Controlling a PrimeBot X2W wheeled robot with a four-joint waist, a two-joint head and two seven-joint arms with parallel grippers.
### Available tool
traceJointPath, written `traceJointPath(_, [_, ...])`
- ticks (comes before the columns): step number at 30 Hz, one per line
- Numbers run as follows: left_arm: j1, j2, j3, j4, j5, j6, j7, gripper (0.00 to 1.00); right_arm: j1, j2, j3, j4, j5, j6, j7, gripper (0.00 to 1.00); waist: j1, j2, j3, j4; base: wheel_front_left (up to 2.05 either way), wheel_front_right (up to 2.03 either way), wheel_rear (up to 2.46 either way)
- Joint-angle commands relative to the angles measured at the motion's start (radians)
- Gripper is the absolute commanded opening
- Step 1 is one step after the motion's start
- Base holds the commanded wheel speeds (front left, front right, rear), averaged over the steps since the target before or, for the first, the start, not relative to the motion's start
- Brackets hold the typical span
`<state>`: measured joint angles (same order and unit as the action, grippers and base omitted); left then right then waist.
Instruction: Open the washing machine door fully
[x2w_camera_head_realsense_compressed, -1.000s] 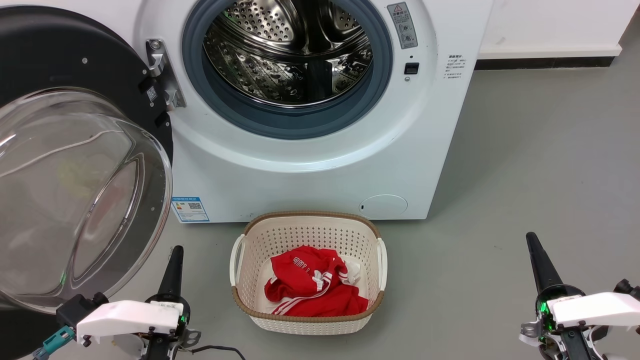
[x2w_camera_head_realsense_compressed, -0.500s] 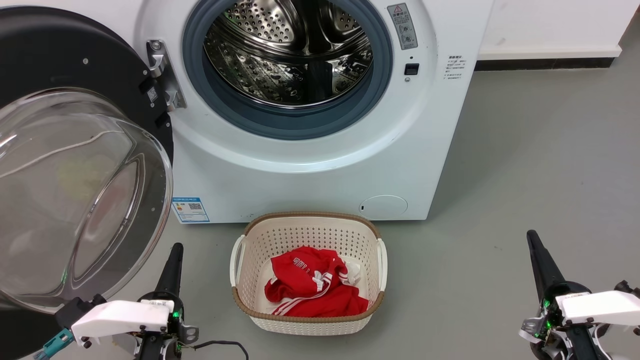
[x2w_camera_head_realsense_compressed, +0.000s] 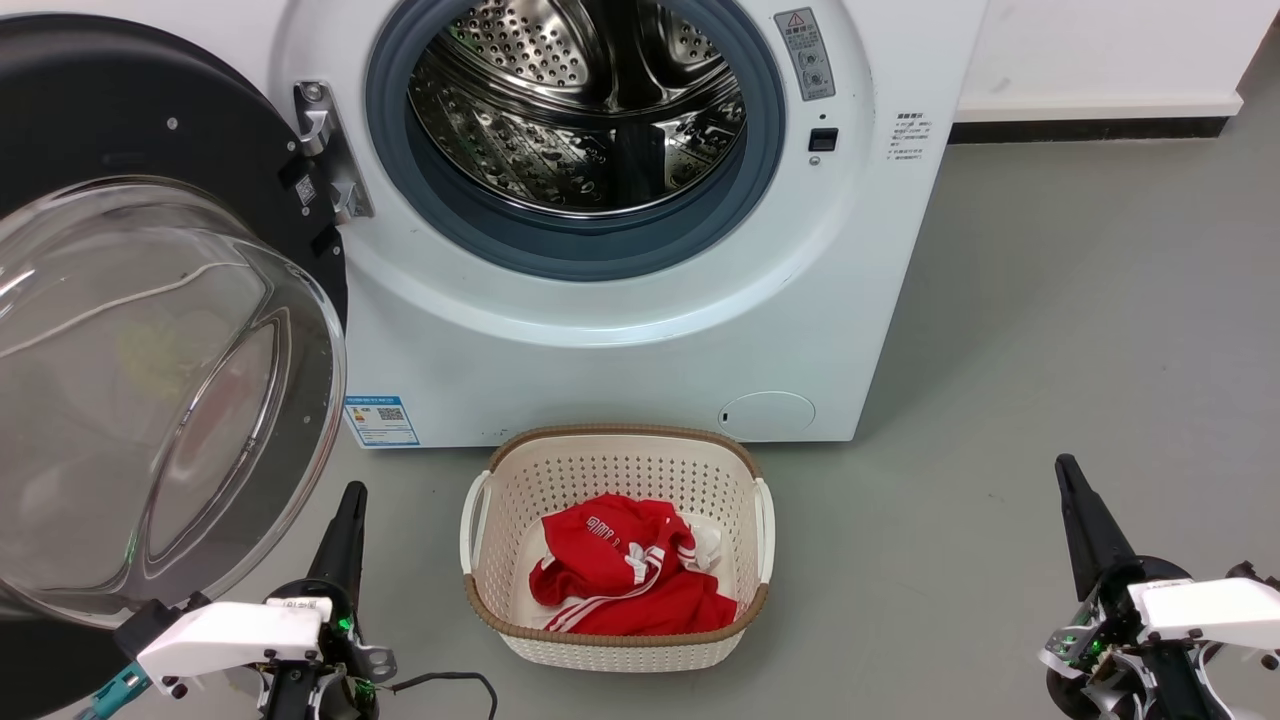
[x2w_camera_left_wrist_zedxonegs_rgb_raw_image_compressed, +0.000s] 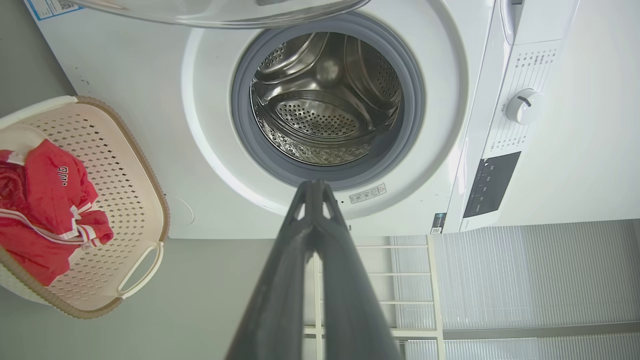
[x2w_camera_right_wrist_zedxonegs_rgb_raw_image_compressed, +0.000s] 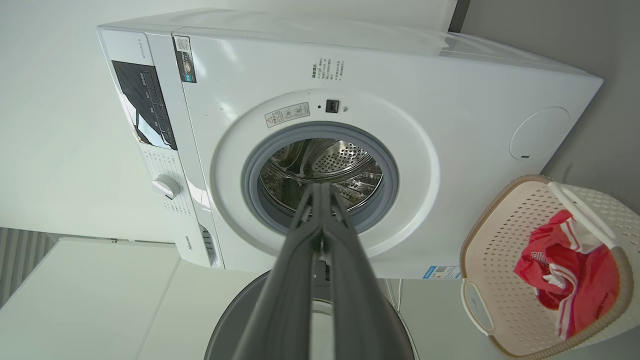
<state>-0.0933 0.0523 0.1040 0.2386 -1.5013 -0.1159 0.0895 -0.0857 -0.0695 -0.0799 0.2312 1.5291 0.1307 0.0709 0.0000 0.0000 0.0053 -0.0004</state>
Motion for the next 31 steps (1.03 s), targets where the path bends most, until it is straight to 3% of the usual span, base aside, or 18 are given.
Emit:
traceJointPath(1, [-0.019, -0.001, 0.004, 0.002, -0.020, -0.009, 0.005, 0.00, -0.019, -0.001, -0.002, 0.002, 0.021, 0.000, 0.005, 0.00, 0.0000, 0.0000, 0.000, 0.000, 0.00, 0.00, 0.00])
traceJointPath(14, [-0.021, -0.003, 0.013, 0.009, -0.116, -0.018, 0.029, 0.00, -0.027, 0.002, -0.011, 0.015, 0.109, 0.000, 0.028, 0.00, 0.0000, 0.0000, -0.002, 0.000, 0.00, 0.00, 0.00])
traceJointPath(31, [-0.021, -0.003, 0.013, 0.008, -0.112, -0.018, 0.028, 0.00, -0.026, 0.006, -0.016, 0.014, 0.099, 0.000, 0.030, 0.00, 0.0000, 0.0000, -0.002, 0.000, 0.00, 0.00, 0.00])
